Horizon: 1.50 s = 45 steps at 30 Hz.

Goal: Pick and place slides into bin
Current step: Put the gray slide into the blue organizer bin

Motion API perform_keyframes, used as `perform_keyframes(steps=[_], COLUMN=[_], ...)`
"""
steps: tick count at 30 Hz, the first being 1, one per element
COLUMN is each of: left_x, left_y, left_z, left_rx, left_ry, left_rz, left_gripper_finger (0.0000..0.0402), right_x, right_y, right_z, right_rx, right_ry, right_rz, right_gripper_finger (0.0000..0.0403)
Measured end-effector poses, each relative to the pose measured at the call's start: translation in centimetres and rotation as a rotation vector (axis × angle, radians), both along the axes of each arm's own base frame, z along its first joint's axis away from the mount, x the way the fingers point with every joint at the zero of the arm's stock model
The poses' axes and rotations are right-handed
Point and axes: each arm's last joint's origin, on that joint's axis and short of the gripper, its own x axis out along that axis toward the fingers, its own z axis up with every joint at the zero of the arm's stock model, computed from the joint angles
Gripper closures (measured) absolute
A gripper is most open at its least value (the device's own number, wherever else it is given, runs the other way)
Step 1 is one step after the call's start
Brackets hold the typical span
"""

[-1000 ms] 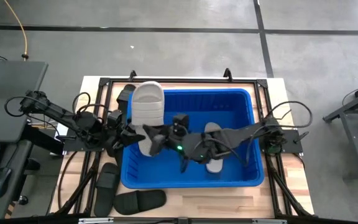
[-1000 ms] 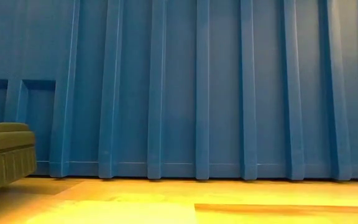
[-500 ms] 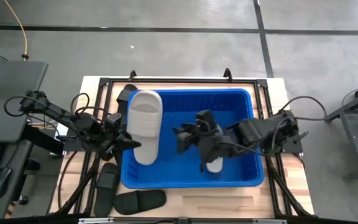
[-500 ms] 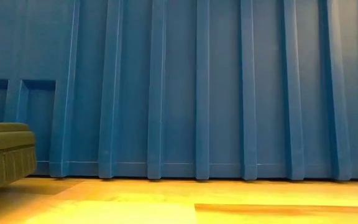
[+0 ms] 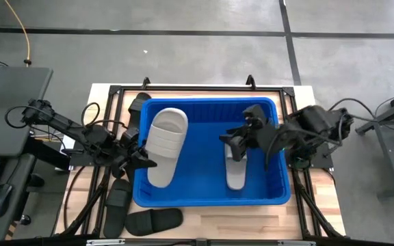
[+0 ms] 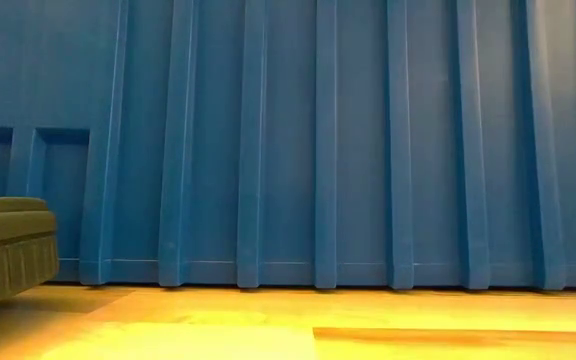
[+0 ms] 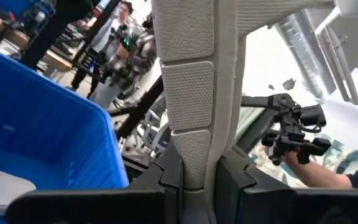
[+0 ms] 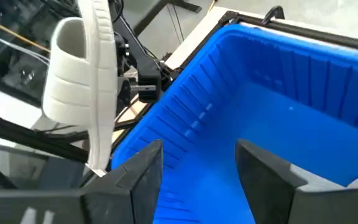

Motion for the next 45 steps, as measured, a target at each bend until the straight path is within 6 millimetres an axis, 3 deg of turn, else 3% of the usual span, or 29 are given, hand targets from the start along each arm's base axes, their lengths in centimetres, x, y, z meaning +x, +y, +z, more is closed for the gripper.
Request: perform_keyframes(steps=[3,6,10,12,16,20,25,28,33,36,40,45], left_x=[0.0,0.0,0.0,0.0,0.1,1.0,2.8,3.6,4.5,4.9,5.3,5.2], left_y=[0.1,0.3,0.5,0.6,0.5,0.3,-0.2,-0.5,-0.6,-0.8,-0.9,-0.9], left_z=[0.1,0.2,0.3,0.4,0.2,-0.6,-2.1,-2.3,-2.1,-2.7,-3.9,-3.5], left_rx=[-0.005,-0.023,-0.038,-0.053,-0.069,-0.13,-0.246,-0.314,-0.385,-0.417,-0.489,-0.51], left_ry=[-0.005,-0.02,-0.022,-0.028,-0.011,0.043,0.116,0.092,-0.005,0.035,0.147,0.11], left_rz=[0.047,0.1,0.162,0.176,0.185,0.183,0.164,0.145,0.147,0.143,0.144,0.134], left_gripper_finger=[0.0366,0.0366,0.0367,0.0367,0.0367,0.0368,0.0366,0.0365,0.0364,0.0364,0.0364,0.0363], right_x=[-0.3,0.7,1.9,0.5,-2.9,-5.5,-7.2,-7.4,-6.7,-6.3,-5.5,-3.8], right_y=[-1.2,-2.0,-2.8,-3.6,-5.5,-7.1,-8.5,-8.7,-7.8,-7.6,-7.5,-7.0], right_z=[-0.1,-1.1,-5.5,-7.4,-8.9,-11.8,-14.6,-14.6,-13.7,-13.5,-14.8,-16.3], right_rx=[-0.021,-0.018,0.002,0.013,0.08,0.149,0.34,0.489,0.446,0.408,0.445,0.5], right_ry=[-0.019,-0.139,-0.261,-0.284,-0.519,-0.627,-0.734,-0.845,-0.961,-0.952,-0.876,-0.799], right_rz=[0.032,0.124,0.256,0.214,0.22,0.193,-0.058,-0.143,-0.127,-0.119,-0.182,-0.157], right_gripper_finger=[0.0214,0.0215,0.0215,0.0215,0.0215,0.0214,0.021,0.021,0.021,0.021,0.021,0.021])
